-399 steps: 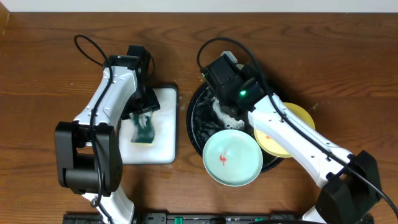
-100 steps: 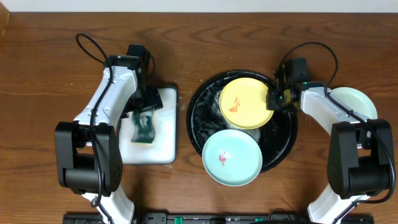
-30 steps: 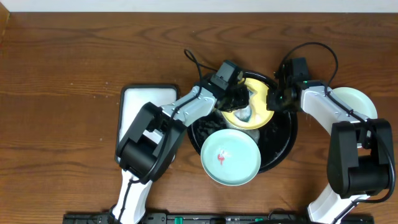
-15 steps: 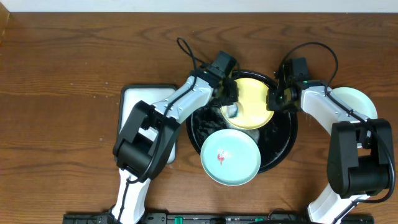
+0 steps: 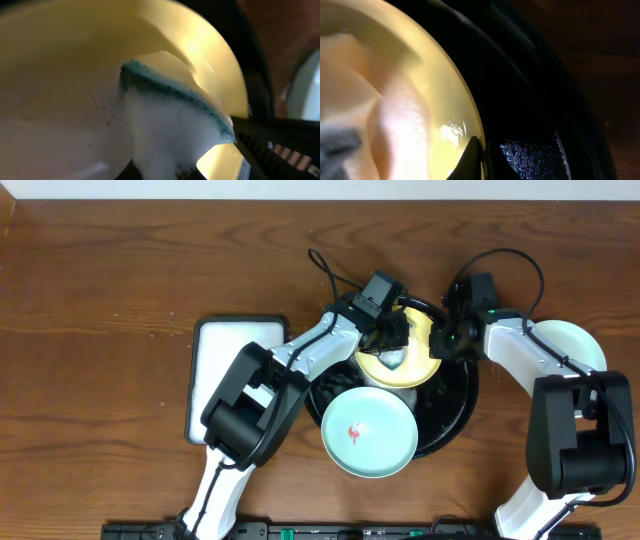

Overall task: Clean dirty plates on tray and stack at the side
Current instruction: 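Scrub the yellow plate with the sponge while the right gripper holds it, then return the sponge with the left gripper to the white foam tray, then tilt the yellow plate up with the right gripper and lift it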

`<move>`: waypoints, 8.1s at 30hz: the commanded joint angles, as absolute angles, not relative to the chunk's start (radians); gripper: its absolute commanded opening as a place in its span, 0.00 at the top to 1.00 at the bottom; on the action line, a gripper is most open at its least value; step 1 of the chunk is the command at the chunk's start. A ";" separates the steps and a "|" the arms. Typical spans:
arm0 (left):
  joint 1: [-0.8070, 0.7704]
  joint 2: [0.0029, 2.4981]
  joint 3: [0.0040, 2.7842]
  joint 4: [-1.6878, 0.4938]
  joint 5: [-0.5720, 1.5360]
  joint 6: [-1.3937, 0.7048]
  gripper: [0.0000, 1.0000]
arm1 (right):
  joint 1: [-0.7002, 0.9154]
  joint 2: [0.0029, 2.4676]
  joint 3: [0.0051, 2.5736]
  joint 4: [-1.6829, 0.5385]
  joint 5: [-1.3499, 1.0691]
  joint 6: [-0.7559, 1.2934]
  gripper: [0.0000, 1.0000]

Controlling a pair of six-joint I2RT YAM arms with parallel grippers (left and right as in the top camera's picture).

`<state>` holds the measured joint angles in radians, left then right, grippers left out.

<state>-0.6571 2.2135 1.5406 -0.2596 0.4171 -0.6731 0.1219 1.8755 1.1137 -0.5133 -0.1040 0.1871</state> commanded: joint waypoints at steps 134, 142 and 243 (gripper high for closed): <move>-0.625 2.200 1.687 -0.623 -0.454 -0.338 0.92 | 0.138 1.921 1.096 -0.553 -0.109 0.130 0.99; -0.603 2.020 1.687 -0.646 -0.400 -0.375 0.92 | 0.138 1.921 1.096 -0.554 -0.109 0.129 0.99; -0.144 1.843 1.488 -1.147 -0.052 -0.379 0.16 | 0.787 1.319 1.111 -0.461 0.994 -0.422 0.99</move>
